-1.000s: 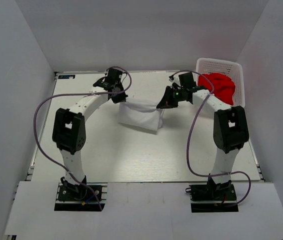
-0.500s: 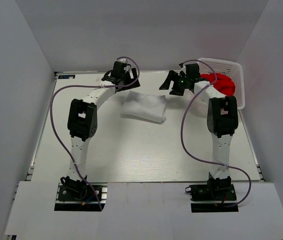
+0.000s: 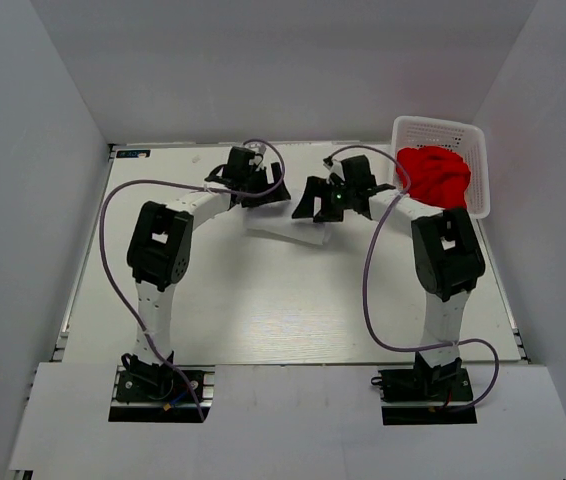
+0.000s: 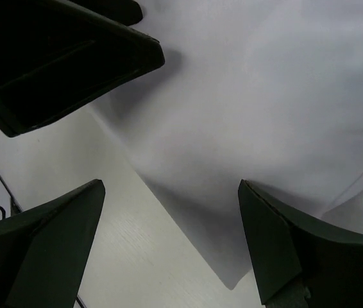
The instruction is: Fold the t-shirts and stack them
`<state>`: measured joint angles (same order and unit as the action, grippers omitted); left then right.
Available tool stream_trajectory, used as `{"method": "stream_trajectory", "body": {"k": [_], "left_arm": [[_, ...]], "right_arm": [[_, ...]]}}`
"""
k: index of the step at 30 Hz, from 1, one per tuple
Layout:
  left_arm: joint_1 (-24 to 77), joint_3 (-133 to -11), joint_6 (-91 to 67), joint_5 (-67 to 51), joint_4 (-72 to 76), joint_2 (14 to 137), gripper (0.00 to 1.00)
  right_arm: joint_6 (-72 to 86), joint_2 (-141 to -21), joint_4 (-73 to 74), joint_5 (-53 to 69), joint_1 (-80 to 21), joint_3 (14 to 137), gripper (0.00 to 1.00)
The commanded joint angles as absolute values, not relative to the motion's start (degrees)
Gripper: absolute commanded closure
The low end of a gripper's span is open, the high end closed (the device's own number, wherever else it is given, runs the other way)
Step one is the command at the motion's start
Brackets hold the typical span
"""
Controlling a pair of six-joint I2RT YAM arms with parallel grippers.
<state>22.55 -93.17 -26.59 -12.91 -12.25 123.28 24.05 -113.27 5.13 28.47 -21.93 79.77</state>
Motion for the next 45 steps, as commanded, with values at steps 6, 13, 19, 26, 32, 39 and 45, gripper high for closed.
{"method": "stream_trajectory", "body": {"k": [6, 13, 19, 26, 32, 39, 45], "left_arm": [[24.17, -69.93, -28.65, -14.5, -9.16, 110.94, 0.0], [28.65, -48.44, -32.78, -17.76, -6.77, 89.32, 0.0], [29.97, -46.67, -31.73, -6.6, -9.05, 76.65, 0.0], [30.5, -48.61, -30.94, -10.27, -9.58, 77.96, 0.0], [30.5, -43.33, -31.55, -10.49, -2.29, 82.69, 0.0], [29.27, -46.75, -31.03, 0.96, -3.77, 93.5, 0.0], [29.27, -49.91, -31.03, 1.49, -4.83, 100.37, 0.0]], "right_arm": [[22.68, -109.18, 1.32, 28.48, -23.82, 66.37, 0.1], [19.16, -96.2, 2.72, 29.01, -29.25, 52.4, 0.1], [16.35, -85.52, 4.31, 27.68, -32.6, 50.97, 0.1], [18.36, -80.51, -7.01, 42.43, -37.26, 48.35, 0.1], [18.36, -87.79, -22.64, 49.66, -42.63, 43.16, 0.1], [19.42, -105.37, -20.13, 50.81, -42.19, 42.98, 0.1], [18.9, -106.7, -17.58, 49.31, -41.75, 40.52, 0.1]]}}
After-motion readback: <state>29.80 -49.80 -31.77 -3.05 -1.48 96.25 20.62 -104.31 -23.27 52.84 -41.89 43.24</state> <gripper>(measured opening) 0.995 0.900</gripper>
